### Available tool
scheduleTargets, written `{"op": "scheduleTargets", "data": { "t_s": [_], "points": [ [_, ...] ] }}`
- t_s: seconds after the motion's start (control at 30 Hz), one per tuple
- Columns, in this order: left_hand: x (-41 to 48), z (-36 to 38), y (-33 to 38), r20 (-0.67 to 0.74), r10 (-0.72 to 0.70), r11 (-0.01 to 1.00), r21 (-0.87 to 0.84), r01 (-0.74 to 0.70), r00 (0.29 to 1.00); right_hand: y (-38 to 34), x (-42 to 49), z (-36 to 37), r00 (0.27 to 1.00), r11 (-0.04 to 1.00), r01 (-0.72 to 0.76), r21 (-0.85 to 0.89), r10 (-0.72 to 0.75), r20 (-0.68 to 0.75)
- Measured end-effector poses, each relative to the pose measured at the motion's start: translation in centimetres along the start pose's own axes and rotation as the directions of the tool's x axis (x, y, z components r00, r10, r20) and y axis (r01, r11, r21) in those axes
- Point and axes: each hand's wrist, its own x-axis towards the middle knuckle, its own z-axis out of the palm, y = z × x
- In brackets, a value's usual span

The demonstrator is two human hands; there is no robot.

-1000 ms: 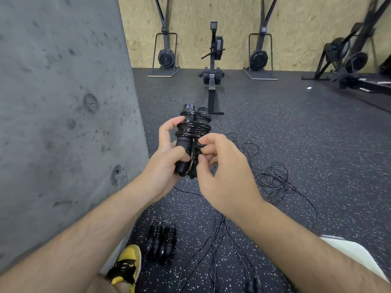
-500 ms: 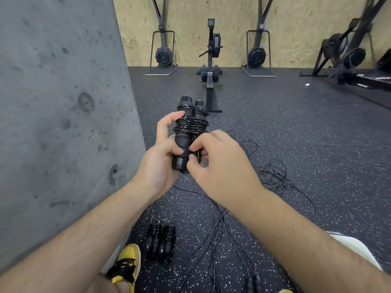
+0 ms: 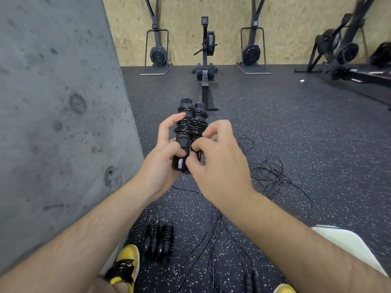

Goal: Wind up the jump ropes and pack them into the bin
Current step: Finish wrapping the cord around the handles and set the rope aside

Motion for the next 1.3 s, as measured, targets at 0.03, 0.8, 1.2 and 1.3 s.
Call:
{"op": "scheduleTargets", "data": {
  "t_s": [0.03,0.8,1.2,1.3],
  "points": [
    [0.0,0.0,0.0,0.01,-0.003,1.0,0.003,0.003,1.0,0.0,-0.1,0.0,0.999,0.998,-0.039,0.04,0.039,0.006],
    [0.5,-0.8,-1.5,-0.029,0.082,0.974,0.213,-0.074,0.996,0.3,0.9,0.6,0.811,0.572,-0.579,0.581,0.477,0.34],
    [0.6,-2.1,-2.8,-0.05,0.235,0.781,0.605,-0.158,0.971,0.4,0.6,2.3,0.894,0.72,-0.438,0.539,0.413,0.175],
    [0.7,-3.0,-2.5,-0.058,0.225,0.811,0.565,-0.154,0.973,1.1,1.1,3.2,0.917,0.736,-0.397,0.549,0.345,0.201]
  ]
}}
